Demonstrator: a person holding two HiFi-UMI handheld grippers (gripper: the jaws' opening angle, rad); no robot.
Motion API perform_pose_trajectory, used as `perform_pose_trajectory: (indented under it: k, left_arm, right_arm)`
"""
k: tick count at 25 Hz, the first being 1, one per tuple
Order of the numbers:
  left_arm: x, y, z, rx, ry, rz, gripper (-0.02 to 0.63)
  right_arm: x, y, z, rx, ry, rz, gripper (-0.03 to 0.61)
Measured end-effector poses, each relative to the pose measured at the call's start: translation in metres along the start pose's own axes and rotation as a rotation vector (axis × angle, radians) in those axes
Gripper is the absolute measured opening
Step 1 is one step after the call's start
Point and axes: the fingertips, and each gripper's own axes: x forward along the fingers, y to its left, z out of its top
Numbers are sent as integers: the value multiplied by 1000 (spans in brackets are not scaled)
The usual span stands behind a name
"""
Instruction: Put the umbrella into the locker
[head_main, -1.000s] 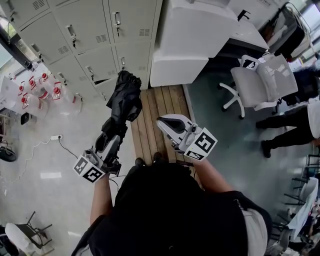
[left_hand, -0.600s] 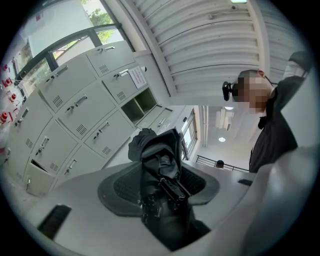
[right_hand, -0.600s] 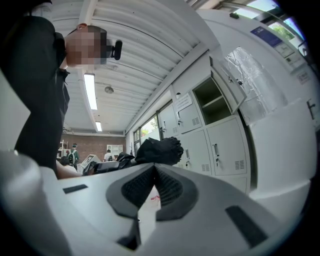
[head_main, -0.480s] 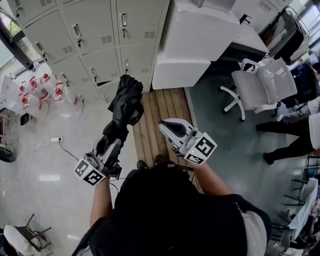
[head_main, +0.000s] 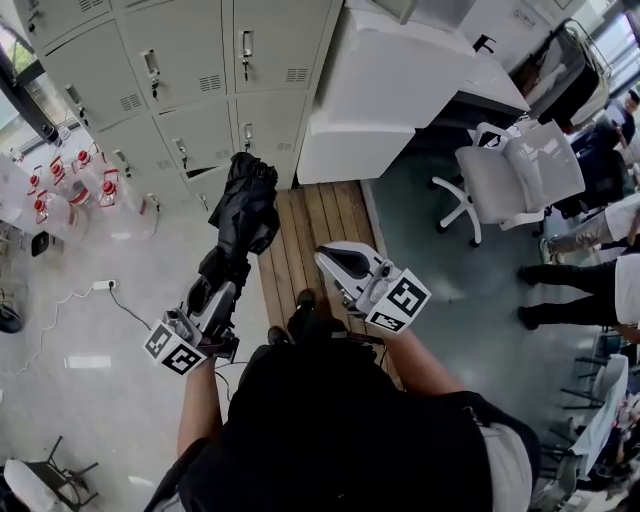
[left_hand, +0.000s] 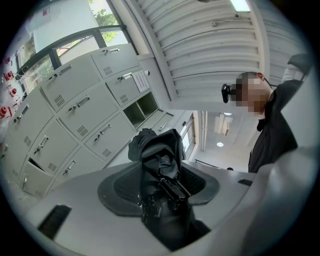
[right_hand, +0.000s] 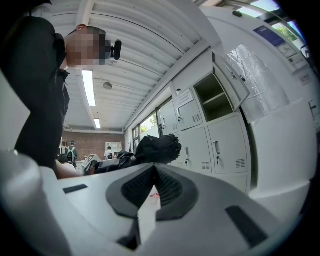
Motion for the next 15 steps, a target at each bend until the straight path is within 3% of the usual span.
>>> perform_pose_trajectory:
  k: [9, 15]
  left_arm:
    - [22, 19, 3, 5, -1, -3, 219]
    - [69, 42, 13, 18, 18, -4, 219]
  right_arm:
    - [9, -25, -4, -4, -6, -3, 12]
    - [21, -75, 3, -1, -18, -1, 12]
